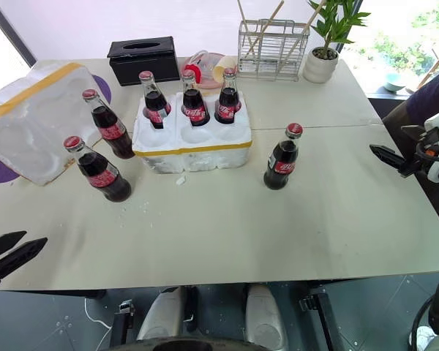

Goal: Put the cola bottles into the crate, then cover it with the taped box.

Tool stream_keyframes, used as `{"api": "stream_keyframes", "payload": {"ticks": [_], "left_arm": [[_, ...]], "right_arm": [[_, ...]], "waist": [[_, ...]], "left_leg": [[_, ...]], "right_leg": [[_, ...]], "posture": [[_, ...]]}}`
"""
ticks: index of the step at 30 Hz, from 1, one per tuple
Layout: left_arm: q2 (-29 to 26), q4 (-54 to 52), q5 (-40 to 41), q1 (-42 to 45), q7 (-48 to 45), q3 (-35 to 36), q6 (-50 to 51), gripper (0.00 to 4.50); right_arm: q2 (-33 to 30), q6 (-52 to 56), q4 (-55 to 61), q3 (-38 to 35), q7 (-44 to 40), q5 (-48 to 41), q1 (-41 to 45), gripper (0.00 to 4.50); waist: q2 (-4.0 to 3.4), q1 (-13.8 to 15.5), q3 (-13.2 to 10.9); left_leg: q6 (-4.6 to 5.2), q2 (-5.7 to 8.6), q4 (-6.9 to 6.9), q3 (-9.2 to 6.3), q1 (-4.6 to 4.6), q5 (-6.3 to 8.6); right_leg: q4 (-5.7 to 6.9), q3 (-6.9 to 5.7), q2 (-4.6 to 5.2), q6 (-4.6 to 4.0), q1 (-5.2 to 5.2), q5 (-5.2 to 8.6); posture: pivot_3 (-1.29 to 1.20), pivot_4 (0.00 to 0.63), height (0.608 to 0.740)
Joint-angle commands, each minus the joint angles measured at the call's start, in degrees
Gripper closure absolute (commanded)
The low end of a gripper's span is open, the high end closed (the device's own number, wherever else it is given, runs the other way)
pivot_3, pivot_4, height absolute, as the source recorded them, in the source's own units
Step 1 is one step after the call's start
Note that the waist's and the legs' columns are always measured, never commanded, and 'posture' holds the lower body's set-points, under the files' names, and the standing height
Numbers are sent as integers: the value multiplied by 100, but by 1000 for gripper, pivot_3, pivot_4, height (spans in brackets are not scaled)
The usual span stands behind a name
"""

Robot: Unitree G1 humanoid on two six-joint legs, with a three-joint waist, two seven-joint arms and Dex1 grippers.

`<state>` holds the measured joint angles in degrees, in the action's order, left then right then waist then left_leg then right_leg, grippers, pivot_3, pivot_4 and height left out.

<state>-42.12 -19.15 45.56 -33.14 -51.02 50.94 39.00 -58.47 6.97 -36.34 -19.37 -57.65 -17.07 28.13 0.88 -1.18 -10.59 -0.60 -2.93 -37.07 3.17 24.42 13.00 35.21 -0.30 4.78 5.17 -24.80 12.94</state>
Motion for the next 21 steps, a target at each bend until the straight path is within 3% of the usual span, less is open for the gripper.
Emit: {"api": "stream_keyframes", "payload": {"ticks": [1, 9, 10, 12, 21], "left_arm": [[-59, -30, -75, 39, -13, 41, -124, 823], [-58, -12, 44, 552, 280, 19, -8, 823], [-62, 6, 115, 682, 288, -22, 10, 560], [-85, 11, 86, 976, 316, -213, -71, 31], [-358, 232, -157, 2425, 84, -1579, -206, 31]], "right_arm": [[-24, -89, 28, -165, 47, -77, 47, 0], [68, 44, -57, -183, 50, -144, 43, 0], [43, 128, -29, -177, -24, -182, 74, 0], [-131, 487, 200, -179, -338, -348, 150, 0], [-1352, 2788, 2374, -456, -2172, -1773, -36, 0]], "waist": [[0, 0, 0], [0, 3, 0], [0, 4, 0], [-1, 19, 1], [-25, 39, -6]], "left_leg": [[0, 0, 0, 0, 0, 0], [1, 0, -2, 0, -1, 0], [1, 0, -2, 0, -1, 0], [1, 0, -2, 0, -1, -1], [1, -4, -4, -4, -4, -1]], "right_leg": [[0, 0, 0, 0, 0, 0], [2, 1, -1, 0, 3, 0], [3, 1, -1, 0, 3, -1], [4, 1, -3, 0, 4, -1], [15, 3, -12, 1, 4, -1]], "posture": [[0, 150, 740], [0, 150, 740], [0, 150, 740], [0, 150, 740], [0, 150, 740]]}}
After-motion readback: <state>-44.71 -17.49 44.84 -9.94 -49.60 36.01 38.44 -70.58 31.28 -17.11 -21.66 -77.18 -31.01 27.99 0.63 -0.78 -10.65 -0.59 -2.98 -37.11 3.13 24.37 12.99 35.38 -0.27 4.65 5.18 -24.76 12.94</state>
